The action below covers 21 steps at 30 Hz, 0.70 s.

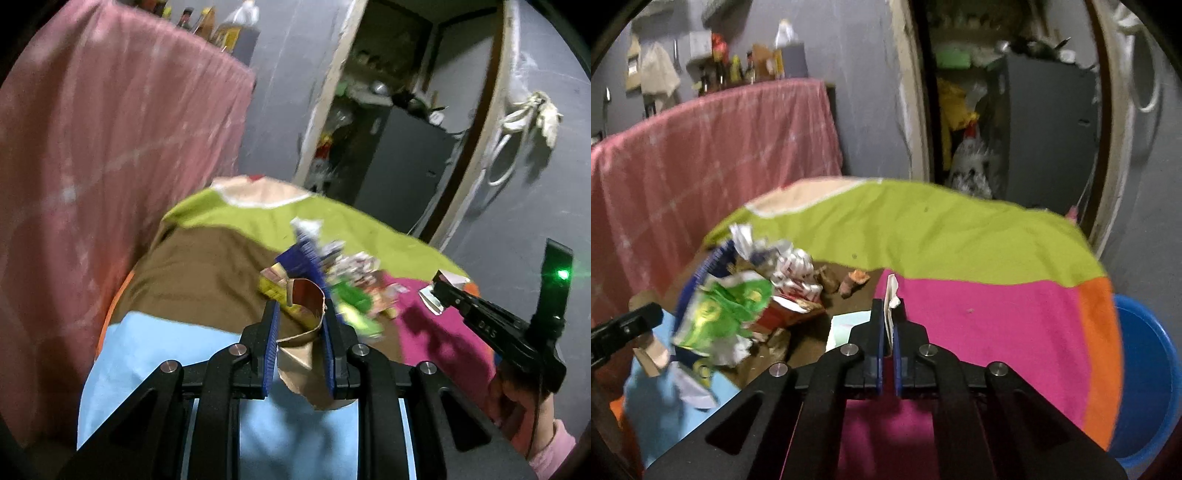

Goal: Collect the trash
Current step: 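Carry the tan paper scrap with the left tool over the blue bucket and release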

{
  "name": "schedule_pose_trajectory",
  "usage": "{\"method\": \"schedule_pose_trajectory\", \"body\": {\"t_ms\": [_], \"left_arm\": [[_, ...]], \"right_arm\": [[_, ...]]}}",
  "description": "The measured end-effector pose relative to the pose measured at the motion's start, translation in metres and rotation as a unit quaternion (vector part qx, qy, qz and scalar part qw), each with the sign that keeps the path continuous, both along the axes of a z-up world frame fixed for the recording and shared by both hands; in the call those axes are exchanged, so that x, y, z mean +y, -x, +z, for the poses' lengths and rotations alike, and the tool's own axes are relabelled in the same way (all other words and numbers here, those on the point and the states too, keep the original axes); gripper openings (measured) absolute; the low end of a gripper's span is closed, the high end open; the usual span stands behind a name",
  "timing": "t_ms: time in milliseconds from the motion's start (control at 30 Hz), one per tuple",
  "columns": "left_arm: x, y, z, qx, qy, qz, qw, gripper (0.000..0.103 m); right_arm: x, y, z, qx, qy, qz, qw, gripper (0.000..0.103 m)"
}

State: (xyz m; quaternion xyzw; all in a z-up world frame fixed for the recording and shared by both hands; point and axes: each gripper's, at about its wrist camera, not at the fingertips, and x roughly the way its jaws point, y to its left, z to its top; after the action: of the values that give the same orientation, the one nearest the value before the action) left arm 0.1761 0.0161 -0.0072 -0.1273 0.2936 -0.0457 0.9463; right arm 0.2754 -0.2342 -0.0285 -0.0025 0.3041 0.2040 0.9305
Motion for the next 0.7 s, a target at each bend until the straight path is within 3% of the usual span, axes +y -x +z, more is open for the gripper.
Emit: {"method": "schedule_pose_trajectory", "body": {"t_ms": [233,367,533,700], "left_arm": [[-0.043,0.023,0.044,-0.112,-0.017,-0.026,0.9932,0.018],[-0.074,0.028,0.070,-0.178,-0.012,-0.045,0.9829,0.018],[-0.117,0.034,0.099,-0.253,0.001,-0.066,0.9653,0.018],[-0.165,0.037,0.118,-0.316,0.015,-0.083,0.9450,0.018]], "right_arm": [[-0.031,0.066,0.068,-0.148,-0.009,-0.039,0.988,0.002],[-0.055,0.104,0.108,-0.238,-0.003,-0.072,0.969,0.002],[-0.085,0.132,0.137,-0.324,0.018,-0.129,0.937,0.002],[-0.115,0.146,0.146,-0.368,0.039,-0.183,0.911,0.002]]}}
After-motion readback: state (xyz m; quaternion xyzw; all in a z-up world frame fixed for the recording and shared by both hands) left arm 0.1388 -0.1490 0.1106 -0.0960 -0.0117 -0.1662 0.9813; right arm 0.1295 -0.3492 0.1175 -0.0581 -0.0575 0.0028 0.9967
